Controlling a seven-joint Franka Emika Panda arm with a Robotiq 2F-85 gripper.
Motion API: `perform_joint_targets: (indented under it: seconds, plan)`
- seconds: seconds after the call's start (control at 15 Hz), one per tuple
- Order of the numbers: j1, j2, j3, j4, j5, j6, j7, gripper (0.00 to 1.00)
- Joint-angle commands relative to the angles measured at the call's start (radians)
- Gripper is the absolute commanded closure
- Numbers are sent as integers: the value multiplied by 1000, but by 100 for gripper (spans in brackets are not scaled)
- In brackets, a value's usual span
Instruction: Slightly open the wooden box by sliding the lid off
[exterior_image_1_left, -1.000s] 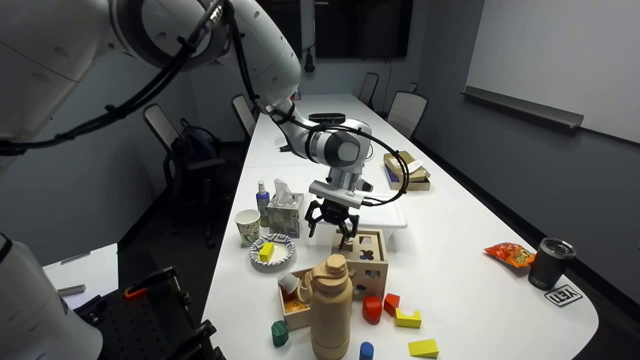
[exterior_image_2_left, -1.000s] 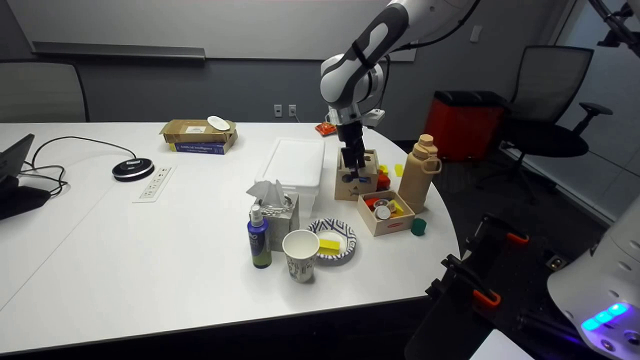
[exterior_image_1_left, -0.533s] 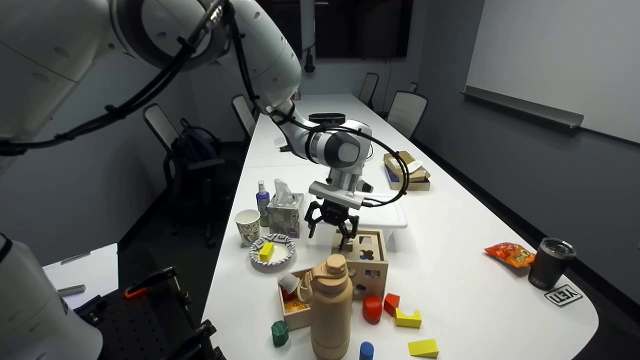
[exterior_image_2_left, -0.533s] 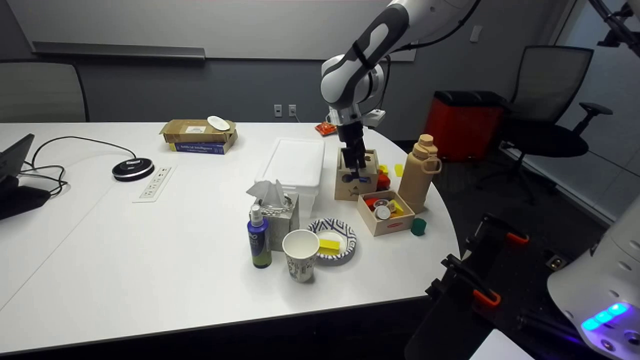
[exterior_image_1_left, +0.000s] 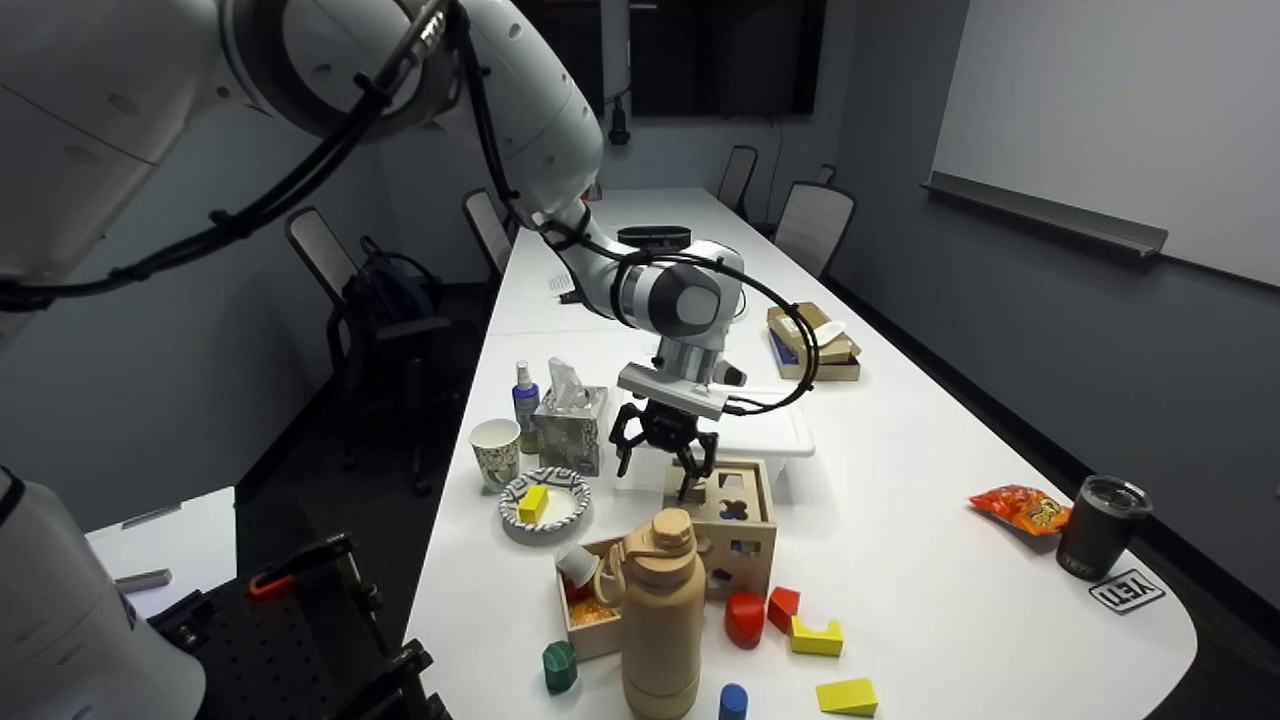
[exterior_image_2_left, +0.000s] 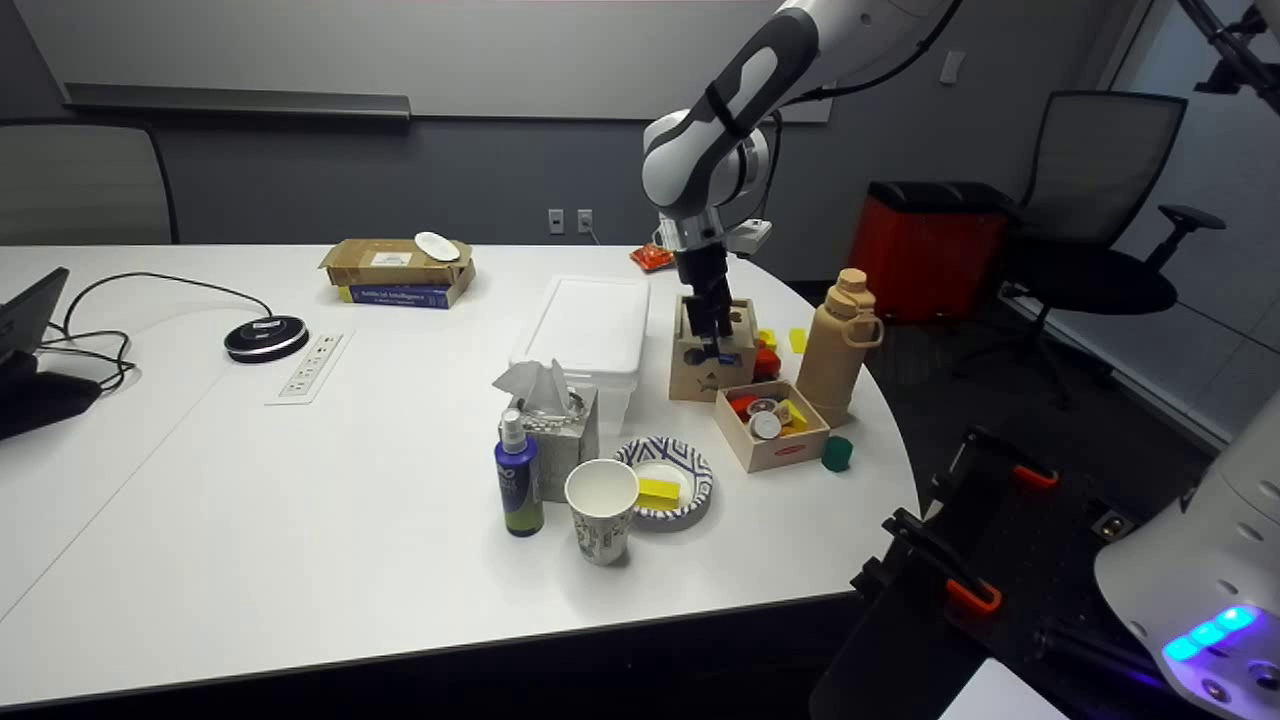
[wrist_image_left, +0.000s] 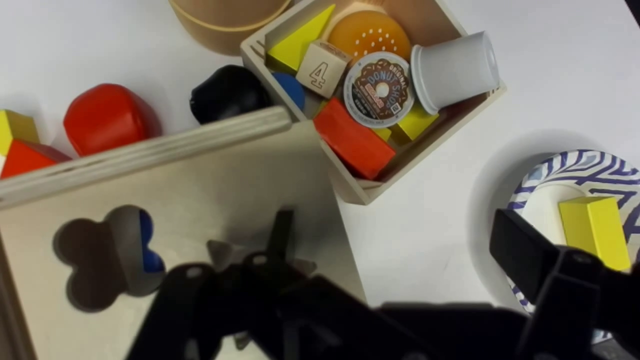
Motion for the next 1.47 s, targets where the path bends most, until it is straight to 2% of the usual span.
perform_joint_targets:
  seconds: [0.0,1.4]
  plan:
    - [-16,-9,20,-25,1,-12,-29,0]
    - [-11,-40,71,-101,13,-33,-88,0]
